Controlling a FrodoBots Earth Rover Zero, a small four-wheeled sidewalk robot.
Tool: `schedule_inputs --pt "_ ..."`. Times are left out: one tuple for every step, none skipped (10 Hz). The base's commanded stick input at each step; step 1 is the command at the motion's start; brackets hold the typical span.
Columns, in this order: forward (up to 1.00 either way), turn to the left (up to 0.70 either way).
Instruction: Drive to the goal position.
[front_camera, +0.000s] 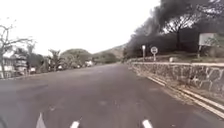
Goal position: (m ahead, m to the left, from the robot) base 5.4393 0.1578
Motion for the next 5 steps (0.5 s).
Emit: schedule_inputs --pt "0.5 -0.5" --pt "0.5 -0.5" --pt "0.5 -0.17" --pt "0.5 0.0" --pt "0.5 0.0"
